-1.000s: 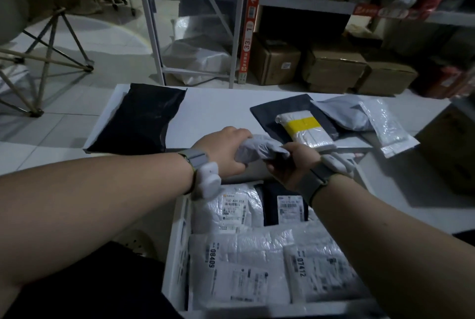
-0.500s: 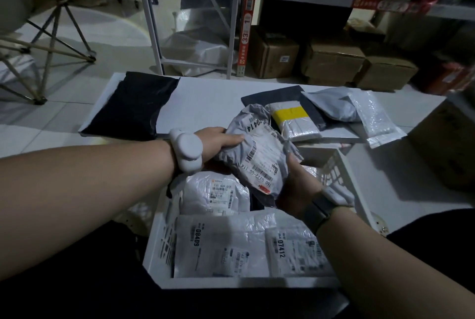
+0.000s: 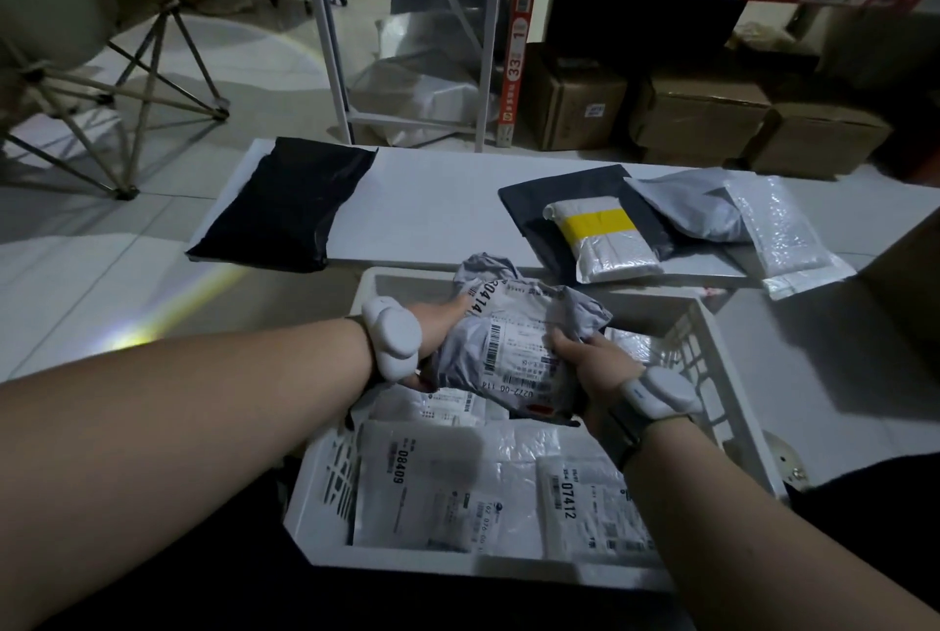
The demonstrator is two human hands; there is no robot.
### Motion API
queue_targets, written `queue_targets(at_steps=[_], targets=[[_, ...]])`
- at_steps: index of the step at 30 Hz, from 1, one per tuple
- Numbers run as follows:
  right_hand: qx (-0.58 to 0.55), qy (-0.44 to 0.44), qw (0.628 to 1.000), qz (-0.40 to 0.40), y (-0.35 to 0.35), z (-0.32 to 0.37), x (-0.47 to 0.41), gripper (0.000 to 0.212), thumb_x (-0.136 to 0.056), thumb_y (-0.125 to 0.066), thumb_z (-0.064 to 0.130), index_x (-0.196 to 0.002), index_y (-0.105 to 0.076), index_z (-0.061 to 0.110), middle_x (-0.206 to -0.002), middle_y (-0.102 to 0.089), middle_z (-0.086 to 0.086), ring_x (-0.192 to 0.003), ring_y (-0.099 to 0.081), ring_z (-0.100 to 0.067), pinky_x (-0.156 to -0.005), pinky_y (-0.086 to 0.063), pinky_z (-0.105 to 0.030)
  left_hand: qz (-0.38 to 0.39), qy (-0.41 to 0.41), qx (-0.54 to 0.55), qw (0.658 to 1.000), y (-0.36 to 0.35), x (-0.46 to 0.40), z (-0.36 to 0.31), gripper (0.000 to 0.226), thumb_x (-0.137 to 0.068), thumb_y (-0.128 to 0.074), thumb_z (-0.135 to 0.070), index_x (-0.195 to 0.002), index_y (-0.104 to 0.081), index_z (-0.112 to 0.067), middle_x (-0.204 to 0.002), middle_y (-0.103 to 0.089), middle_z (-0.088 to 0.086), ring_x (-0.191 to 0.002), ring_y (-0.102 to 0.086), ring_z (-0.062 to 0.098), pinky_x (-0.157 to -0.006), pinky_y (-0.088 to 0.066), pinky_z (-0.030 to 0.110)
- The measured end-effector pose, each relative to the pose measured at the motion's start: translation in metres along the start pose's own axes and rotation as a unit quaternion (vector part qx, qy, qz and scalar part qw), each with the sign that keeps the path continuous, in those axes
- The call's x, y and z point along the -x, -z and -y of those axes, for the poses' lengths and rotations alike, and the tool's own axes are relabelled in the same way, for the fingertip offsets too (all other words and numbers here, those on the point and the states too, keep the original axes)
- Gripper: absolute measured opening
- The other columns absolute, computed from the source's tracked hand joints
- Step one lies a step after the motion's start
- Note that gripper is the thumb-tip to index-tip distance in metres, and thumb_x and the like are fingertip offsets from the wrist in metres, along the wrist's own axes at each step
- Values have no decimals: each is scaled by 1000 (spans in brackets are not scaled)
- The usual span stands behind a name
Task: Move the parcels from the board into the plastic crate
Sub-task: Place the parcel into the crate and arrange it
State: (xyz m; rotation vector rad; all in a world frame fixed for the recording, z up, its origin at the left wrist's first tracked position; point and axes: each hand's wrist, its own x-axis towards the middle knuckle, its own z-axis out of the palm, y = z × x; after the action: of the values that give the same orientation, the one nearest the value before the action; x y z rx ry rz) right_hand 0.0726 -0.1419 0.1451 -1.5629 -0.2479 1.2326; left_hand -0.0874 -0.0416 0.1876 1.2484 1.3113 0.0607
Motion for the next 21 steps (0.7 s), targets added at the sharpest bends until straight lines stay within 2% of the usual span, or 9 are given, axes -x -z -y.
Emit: queue_targets(at_steps=[2, 4, 7, 10, 12, 14, 15, 17, 21], targets=[[25, 2, 1000, -11, 1, 3, -2, 21, -87, -66, 16, -107, -61, 9, -94, -70, -16, -89, -69, -38, -80, -52, -63, -31, 21, 22, 999, -9, -4, 5, 66, -92, -33, -62, -114, -57, -4, -100, -63, 21, -101, -62, 35, -88, -49, 41], [25, 10, 999, -19, 4, 5, -3, 17, -88, -65, 15, -104, -62, 9, -95, -70, -17, -91, -68, -38, -83, -51, -62, -51, 16, 35, 998, -16, -5, 9, 59, -97, -35, -52, -123, -54, -2, -121, -60, 24, -117, -56, 39, -100, -45, 49], [13, 22, 999, -33, 11, 4, -9, 8, -87, -66, 24, -92, -64, 18, -98, -71, -18, -92, -68, -38, -84, -51, -61, -36, -16, 52, 998, -22, -5, 9, 47, -98, -43, -37, -124, -55, 1, -126, -58, 24, -116, -56, 38, -100, -47, 45], [65, 28, 997, -28, 20, 4, -17, 29, -69, -74, 44, -86, -66, 22, -96, -73, -13, -91, -69, -36, -87, -52, -58, -26, -54, 129, 990, -25, -9, 11, 57, -79, -61, -56, -111, -66, -9, -115, -67, 15, -104, -63, 29, -98, -47, 38], [117, 26, 993, -7, 19, 8, -8, 20, -76, -72, 39, -83, -66, 22, -91, -72, -10, -88, -69, -33, -87, -53, -53, -9, -73, 139, 987, -23, -20, 18, 71, -67, -66, -69, -113, -66, -15, -116, -68, 11, -108, -63, 30, -102, -45, 44], [132, 22, 991, 8, 14, 11, 6, 5, -88, -65, 22, -84, -65, 21, -83, -69, -9, -80, -66, -30, -82, -55, -50, -43, -95, 128, 986, -22, -28, 22, 44, -84, -62, -51, -102, -68, -11, -112, -69, 17, -105, -65, 35, -98, -48, 48], [131, 14, 991, 13, 15, 9, 8, 8, -90, -62, 16, -84, -65, 21, -80, -67, -8, -77, -65, -30, -79, -55, -50, -73, -101, 112, 986, -21, -31, 24, 37, -90, -57, -43, -100, -67, -9, -114, -66, 22, -108, -63, 38, -99, -47, 50], [127, 6, 992, 20, 14, 4, 10, 10, -92, -59, 14, -85, -63, 20, -80, -66, -9, -76, -64, -30, -74, -55, -49, -131, -88, 95, 983, -19, -37, 29, 45, -93, -52, -42, -110, -62, -2, -121, -61, 25, -114, -58, 40, -100, -45, 51], [141, 18, 990, -7, 15, 2, 6, 14, -91, -59, 19, -78, -64, 22, -86, -68, -11, -86, -66, -34, -81, -55, -54, -169, -52, -20, 984, -15, -33, 33, 60, -90, -37, -63, -116, -65, -17, -117, -66, 7, -108, -62, 31, -102, -44, 41]])
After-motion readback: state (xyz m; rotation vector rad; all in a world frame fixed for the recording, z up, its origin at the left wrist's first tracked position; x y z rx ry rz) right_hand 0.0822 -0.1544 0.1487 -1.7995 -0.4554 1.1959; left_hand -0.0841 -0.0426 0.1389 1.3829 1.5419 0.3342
